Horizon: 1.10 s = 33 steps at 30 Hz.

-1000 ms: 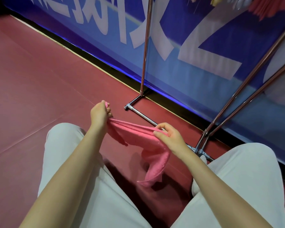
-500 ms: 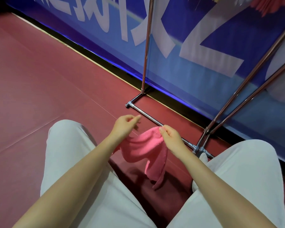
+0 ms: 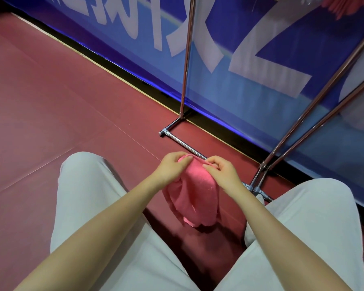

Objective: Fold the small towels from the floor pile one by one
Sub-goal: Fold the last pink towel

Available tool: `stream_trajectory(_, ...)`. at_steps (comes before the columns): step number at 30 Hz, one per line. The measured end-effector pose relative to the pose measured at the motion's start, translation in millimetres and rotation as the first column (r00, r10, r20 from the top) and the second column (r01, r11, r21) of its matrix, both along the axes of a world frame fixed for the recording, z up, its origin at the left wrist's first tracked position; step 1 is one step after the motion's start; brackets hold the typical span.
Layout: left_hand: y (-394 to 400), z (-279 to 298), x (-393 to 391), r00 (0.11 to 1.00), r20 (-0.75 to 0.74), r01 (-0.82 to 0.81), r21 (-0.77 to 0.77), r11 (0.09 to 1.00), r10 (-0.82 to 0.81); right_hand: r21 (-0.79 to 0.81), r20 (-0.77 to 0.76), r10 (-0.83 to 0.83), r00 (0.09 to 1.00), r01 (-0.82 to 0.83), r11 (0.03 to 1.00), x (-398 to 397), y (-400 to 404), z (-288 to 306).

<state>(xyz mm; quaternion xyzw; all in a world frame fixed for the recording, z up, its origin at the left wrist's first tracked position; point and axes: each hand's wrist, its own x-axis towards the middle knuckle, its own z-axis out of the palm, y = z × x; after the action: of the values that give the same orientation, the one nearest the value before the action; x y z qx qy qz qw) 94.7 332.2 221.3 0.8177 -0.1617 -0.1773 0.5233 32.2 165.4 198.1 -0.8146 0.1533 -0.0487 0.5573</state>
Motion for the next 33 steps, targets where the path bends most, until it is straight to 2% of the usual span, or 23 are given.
stream_trajectory(3,4,5,2,0.985,0.168,0.022,0.076,0.997,-0.035,-0.117,-0.016,0.054,0.998,-0.055,0.992,0,1,-6)
stream_trajectory(5,7,7,2,0.974,0.224,0.019,0.079,0.997,-0.037,-0.237,-0.027,0.085,0.996,-0.089,0.967,0,-1,-11)
stream_trajectory(8,9,10,2,0.970,0.239,0.034,0.051,0.998,-0.046,-0.406,-0.066,0.144,0.987,-0.158,0.900,0,-3,-20)
stream_trajectory(11,13,15,0,0.965,0.249,0.077,0.041,0.996,-0.085,-0.466,-0.107,0.164,0.981,-0.195,0.863,-2,-1,-32)
stream_trajectory(15,19,22,3,0.960,0.276,0.031,0.016,0.999,-0.034,-0.387,-0.198,0.144,0.970,-0.212,0.897,-4,-1,-53)
stream_trajectory(23,37,24,29,0.906,0.271,-0.319,-0.070,0.945,0.326,-0.132,-0.277,0.042,0.960,-0.081,0.988,-5,-2,-62)
stream_trajectory(25,42,22,37,0.899,0.227,-0.378,-0.032,0.925,0.375,-0.134,-0.245,0.033,0.969,-0.067,0.989,-4,-1,-60)
stream_trajectory(29,54,13,53,0.911,0.120,-0.411,0.160,0.898,0.395,-0.175,-0.127,-0.015,0.992,-0.008,0.985,-1,-1,-51)
stream_trajectory(33,64,8,61,0.907,0.139,-0.421,0.254,0.871,0.398,-0.033,-0.043,-0.019,0.999,0.018,0.999,0,7,-26)
